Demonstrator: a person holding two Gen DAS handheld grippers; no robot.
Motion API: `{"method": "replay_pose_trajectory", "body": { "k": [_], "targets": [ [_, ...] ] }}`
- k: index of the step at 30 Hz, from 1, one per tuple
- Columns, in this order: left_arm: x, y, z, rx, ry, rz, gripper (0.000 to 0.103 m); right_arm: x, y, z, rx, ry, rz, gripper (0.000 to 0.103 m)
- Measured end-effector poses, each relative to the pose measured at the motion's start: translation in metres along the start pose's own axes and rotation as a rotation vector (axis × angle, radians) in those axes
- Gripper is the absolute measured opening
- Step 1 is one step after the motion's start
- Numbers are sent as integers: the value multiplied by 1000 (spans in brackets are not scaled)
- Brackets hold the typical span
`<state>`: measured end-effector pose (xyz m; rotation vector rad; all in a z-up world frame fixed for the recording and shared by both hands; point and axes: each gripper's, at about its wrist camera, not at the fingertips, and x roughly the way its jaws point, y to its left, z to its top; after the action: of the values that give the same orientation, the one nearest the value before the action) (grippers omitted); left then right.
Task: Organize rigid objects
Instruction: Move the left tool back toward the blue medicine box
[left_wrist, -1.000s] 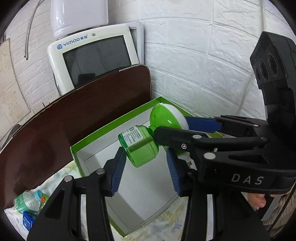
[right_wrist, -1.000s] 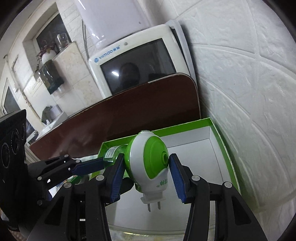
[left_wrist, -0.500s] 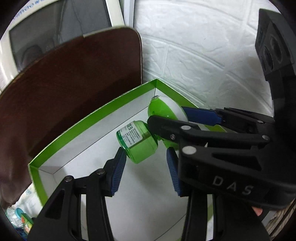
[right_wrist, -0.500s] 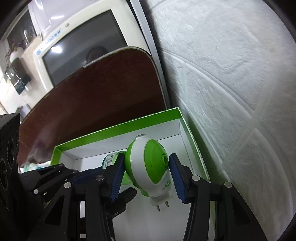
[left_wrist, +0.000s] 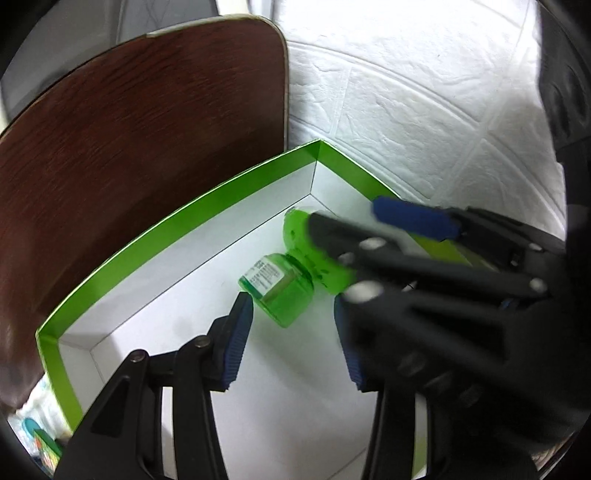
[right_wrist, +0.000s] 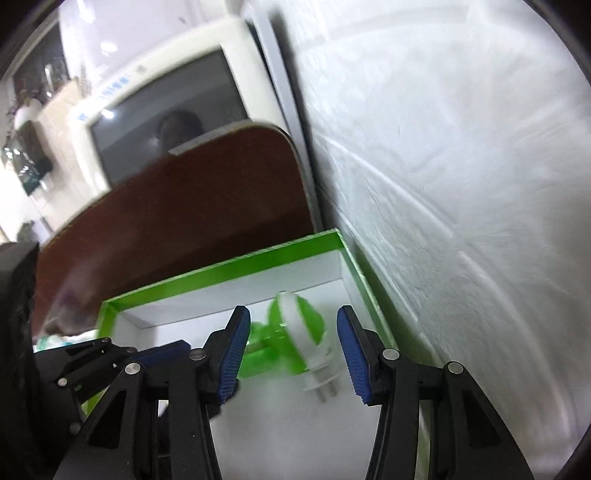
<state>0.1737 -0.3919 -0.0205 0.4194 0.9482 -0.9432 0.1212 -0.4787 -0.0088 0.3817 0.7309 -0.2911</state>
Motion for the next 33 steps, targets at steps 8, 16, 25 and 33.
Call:
{"method": "replay_pose_trajectory", "body": {
  "k": [8, 16, 25, 33],
  "targets": [
    [-71, 31, -37, -98, -101, 98, 53, -67, 53, -17, -83, -80, 139, 51],
    [-173, 90, -130, -199, -218, 267, 63, -91, 148, -67, -240, -15, 337, 51],
    [-231, 158, -252, -383, -211, 390, 65, -64, 230, -157, -301, 240, 459, 52],
    [-222, 180, -330, -446, -187, 253, 63, -63, 243, -203, -267, 271, 395, 52]
  ]
}}
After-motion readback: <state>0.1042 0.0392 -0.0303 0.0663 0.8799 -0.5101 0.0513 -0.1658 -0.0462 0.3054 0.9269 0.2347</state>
